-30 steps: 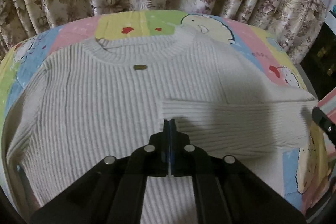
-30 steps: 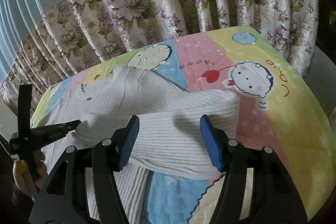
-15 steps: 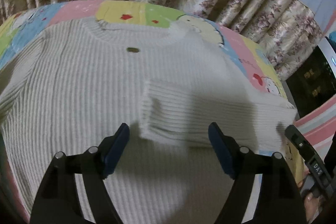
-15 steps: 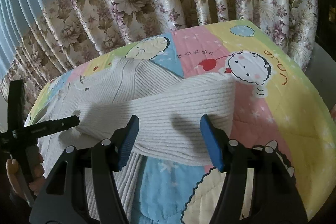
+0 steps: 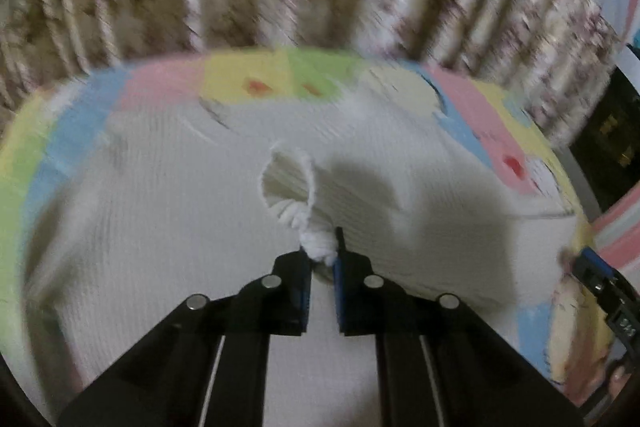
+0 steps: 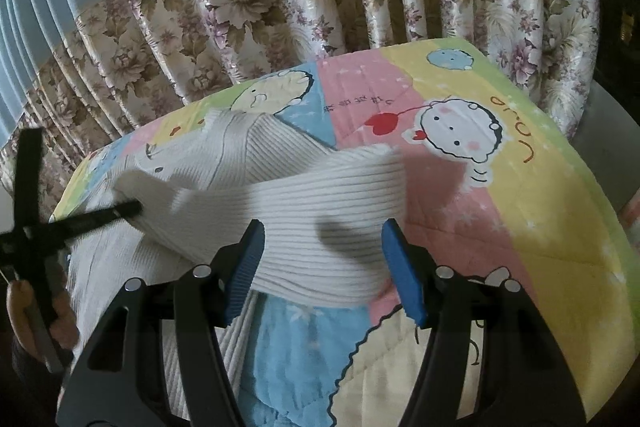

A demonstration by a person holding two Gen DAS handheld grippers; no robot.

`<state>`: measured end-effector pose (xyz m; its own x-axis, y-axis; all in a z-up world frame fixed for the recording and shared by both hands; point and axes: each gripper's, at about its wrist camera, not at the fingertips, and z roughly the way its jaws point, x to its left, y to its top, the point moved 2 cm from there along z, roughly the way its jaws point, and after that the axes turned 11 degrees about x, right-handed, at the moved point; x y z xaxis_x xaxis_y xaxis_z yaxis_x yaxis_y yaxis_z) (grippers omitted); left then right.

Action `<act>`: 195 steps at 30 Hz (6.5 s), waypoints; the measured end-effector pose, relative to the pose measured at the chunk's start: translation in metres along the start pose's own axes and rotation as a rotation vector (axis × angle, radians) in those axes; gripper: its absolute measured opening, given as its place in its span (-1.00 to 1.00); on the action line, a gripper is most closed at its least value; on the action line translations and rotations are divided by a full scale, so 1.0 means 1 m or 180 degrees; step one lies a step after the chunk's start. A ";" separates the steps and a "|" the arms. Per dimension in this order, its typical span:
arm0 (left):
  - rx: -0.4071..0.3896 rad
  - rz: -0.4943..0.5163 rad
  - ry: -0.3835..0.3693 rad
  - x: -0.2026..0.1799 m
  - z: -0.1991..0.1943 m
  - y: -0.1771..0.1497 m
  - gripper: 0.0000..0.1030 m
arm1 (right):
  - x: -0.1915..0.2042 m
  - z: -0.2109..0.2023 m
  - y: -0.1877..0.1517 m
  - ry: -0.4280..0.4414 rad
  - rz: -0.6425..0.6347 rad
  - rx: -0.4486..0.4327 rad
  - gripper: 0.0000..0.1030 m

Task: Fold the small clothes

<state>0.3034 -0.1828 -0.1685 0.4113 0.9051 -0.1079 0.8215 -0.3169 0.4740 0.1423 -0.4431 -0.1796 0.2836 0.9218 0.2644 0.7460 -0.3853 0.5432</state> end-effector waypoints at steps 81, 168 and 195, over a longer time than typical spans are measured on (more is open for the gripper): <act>0.0209 -0.0155 0.0676 0.088 0.039 -0.001 0.48 | 0.097 0.114 0.052 0.0182 -0.0846 0.0391 -0.45; 0.0043 -0.0824 -0.0573 0.143 -0.183 -0.223 -0.72 | 0.262 -0.029 -0.157 0.0380 -0.1974 0.0416 0.42; 0.0514 0.0074 -0.0200 -0.019 -0.089 -0.154 0.66 | 0.075 -0.021 -0.102 0.0161 -0.0780 0.0400 0.42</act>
<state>0.1336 -0.1258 -0.1615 0.4507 0.8791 -0.1551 0.8622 -0.3836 0.3309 0.0750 -0.3352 -0.1985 0.0575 0.9823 0.1784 0.8584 -0.1399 0.4936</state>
